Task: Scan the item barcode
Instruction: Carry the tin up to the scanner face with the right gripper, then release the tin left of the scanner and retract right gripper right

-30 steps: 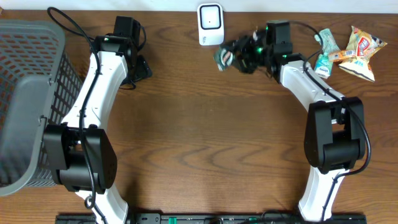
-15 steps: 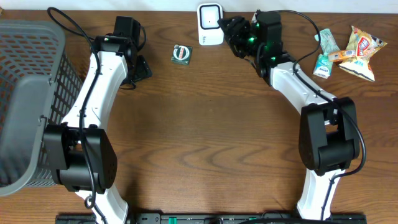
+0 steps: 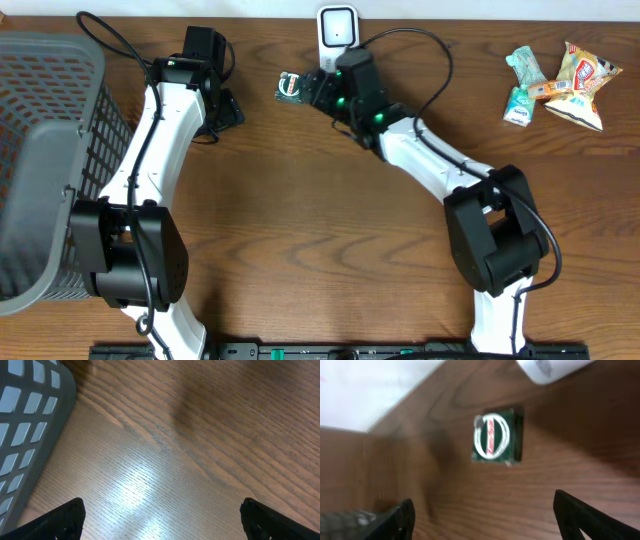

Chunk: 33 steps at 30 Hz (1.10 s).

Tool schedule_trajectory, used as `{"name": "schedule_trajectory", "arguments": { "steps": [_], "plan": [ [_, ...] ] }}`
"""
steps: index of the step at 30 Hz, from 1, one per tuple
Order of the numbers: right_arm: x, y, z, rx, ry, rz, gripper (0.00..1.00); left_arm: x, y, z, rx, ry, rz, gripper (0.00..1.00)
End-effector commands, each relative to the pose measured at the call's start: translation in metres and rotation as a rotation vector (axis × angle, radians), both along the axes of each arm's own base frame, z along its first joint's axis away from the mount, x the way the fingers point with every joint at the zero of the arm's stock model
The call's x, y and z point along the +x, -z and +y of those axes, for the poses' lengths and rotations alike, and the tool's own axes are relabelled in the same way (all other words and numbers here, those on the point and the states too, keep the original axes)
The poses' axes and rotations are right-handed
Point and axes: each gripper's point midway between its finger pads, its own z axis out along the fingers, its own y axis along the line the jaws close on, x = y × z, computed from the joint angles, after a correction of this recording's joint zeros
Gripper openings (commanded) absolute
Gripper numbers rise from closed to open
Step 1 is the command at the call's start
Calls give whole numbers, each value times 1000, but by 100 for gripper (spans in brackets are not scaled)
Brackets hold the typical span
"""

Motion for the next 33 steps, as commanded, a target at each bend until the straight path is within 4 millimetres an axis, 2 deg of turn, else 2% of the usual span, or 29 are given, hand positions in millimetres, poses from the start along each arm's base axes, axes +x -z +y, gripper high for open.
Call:
{"name": "schedule_trajectory", "arguments": {
  "steps": [1, 6, 10, 12, 15, 17, 23, 25, 33],
  "plan": [
    [3, 2, -16, -106, -13, -29, 87, -3, 5, 3, 25, 8, 23, 98],
    [8, 15, -55, -203, -4, 8, 99, -3, 5, 4, 25, 8, 23, 98],
    [6, 34, -121, -258, 88, 146, 99, -3, 5, 3, 25, 8, 23, 98],
    [2, 43, -147, -276, 127, 212, 99, -3, 5, 3, 25, 8, 23, 97],
    [-10, 58, -201, -308, 212, 336, 99, -3, 5, 3, 25, 8, 23, 98],
    [-15, 63, -222, -313, 248, 384, 99, -3, 5, 4, 25, 8, 23, 98],
    [-25, 70, -270, -325, 337, 463, 99, -3, 5, 3, 25, 8, 23, 98],
    [-29, 71, -279, -339, 356, 482, 99, -3, 5, 3, 25, 8, 23, 98],
    [-31, 72, -283, -341, 363, 493, 99, -3, 5, 3, 25, 8, 23, 97]
  ]
}}
